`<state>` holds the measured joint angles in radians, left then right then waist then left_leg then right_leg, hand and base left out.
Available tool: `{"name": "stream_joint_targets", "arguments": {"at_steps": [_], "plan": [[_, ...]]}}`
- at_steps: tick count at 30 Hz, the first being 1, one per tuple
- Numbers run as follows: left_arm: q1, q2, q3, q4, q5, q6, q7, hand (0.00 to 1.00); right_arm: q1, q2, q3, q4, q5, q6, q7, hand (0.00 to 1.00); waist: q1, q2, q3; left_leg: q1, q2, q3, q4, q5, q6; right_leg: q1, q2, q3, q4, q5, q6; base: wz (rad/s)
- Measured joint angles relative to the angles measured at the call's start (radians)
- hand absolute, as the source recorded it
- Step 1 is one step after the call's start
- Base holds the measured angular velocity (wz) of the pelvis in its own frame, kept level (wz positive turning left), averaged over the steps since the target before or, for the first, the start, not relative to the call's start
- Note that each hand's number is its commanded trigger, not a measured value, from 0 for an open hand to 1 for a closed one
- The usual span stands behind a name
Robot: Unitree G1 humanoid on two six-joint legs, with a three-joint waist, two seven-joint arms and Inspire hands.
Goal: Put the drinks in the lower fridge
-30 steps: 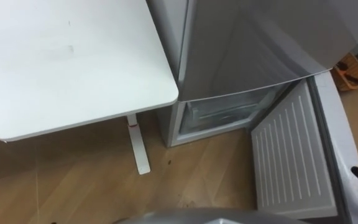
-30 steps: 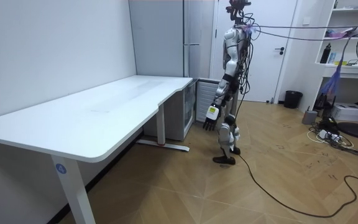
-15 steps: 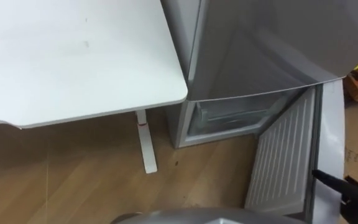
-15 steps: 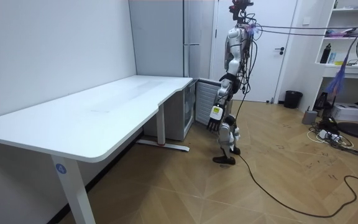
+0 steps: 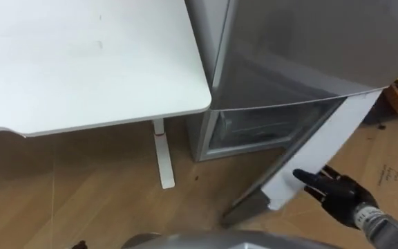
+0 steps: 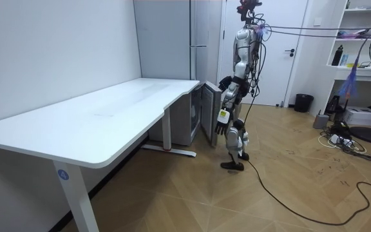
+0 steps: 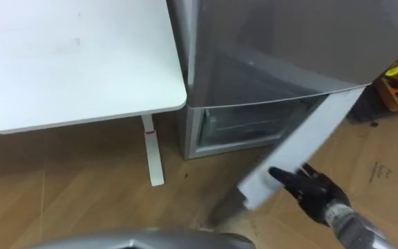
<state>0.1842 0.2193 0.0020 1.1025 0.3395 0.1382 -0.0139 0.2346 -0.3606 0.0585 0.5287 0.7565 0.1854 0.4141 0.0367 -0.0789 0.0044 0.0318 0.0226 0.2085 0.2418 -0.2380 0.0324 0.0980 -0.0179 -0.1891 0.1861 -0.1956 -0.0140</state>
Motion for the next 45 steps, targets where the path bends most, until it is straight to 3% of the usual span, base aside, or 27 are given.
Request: {"name": "stream_joint_targets", "arguments": {"at_steps": [3, 6, 8, 10, 16, 32, 35, 42, 45], "plan": [[-0.048, 0.003, -0.063, 0.016, -0.001, 0.007, 0.0, 0.0, -0.005, 0.002, 0.156, -0.324, 0.067, -0.012, 0.09, 0.0, 0.03, 0.01, 0.0047, -0.023, 0.012, 0.0, 0.015, 0.001, -0.009, -0.017, 0.006, -0.005, -0.001, 0.007, -0.012, -0.1], [-0.095, -0.003, -0.142, 0.029, -0.011, 0.002, 0.002, 0.0, -0.129, 0.054, 0.304, -0.496, 0.159, -0.026, 0.215, 0.0, 0.06, 0.026, 0.0028, -0.029, 0.016, -0.016, 0.023, 0.003, -0.014, -0.014, 0.016, -0.013, -0.002, 0.008, -0.014, 0.22], [-0.105, -0.003, -0.164, 0.027, -0.022, -0.002, 0.002, 0.0, -0.18, 0.053, 0.34, -0.565, 0.189, -0.025, 0.289, 0.0, 0.079, 0.031, 0.0004, -0.032, 0.013, -0.03, 0.025, 0.003, -0.014, -0.01, 0.016, -0.017, -0.002, 0.008, -0.014, 0.29], [-0.094, 0.002, -0.163, 0.029, -0.025, 0.011, 0.004, 0.0, -0.202, 0.051, 0.355, -0.597, 0.188, -0.019, 0.363, 0.0, 0.094, 0.023, -0.0022, -0.031, 0.011, -0.04, 0.021, 0.006, -0.015, -0.007, 0.016, -0.012, -0.002, 0.008, -0.014, 0.08], [-0.067, 0.001, -0.163, 0.027, -0.054, 0.051, 0.007, 0.0, -0.189, 0.024, 0.352, -0.573, 0.167, 0.028, 0.39, 0.0, 0.092, 0.0, -0.0042, -0.026, 0.001, -0.073, 0.016, 0.009, -0.014, 0.006, 0.014, -0.005, -0.002, 0.008, -0.013, 0.12], [-0.064, 0.001, -0.161, 0.017, -0.075, 0.055, 0.002, 0.0, -0.137, -0.003, 0.318, -0.488, -0.011, 0.037, 0.418, 0.0, 0.078, 0.007, -0.0036, -0.039, 0.001, -0.079, 0.034, 0.01, -0.012, 0.005, 0.013, -0.011, -0.003, 0.008, -0.013, 0.01], [-0.064, 0.001, -0.16, 0.017, -0.075, 0.059, 0.004, 0.0, -0.111, -0.009, 0.314, -0.47, -0.065, 0.054, 0.423, 0.0, 0.075, 0.007, -0.0037, -0.041, 0.0, -0.081, 0.034, 0.01, -0.012, 0.004, 0.012, -0.014, -0.003, 0.008, -0.013, 0.0], [-0.039, -0.015, -0.121, 0.016, -0.073, 0.062, 0.028, 0.0, -0.068, 0.008, 0.203, -0.172, -0.244, 0.056, 0.432, 0.0, 0.049, 0.017, -0.0083, -0.039, -0.011, -0.1, 0.03, 0.014, -0.006, 0.012, 0.003, -0.022, -0.004, 0.008, -0.012, 0.09], [-0.032, -0.013, -0.119, 0.017, -0.074, 0.067, 0.043, 0.0, -0.056, 0.017, 0.182, 0.003, -0.305, 0.053, 0.395, 0.0, 0.032, 0.02, -0.0083, -0.038, -0.017, -0.118, 0.033, 0.015, -0.004, 0.027, -0.001, -0.061, -0.013, 0.009, -0.007, 0.18]]}}
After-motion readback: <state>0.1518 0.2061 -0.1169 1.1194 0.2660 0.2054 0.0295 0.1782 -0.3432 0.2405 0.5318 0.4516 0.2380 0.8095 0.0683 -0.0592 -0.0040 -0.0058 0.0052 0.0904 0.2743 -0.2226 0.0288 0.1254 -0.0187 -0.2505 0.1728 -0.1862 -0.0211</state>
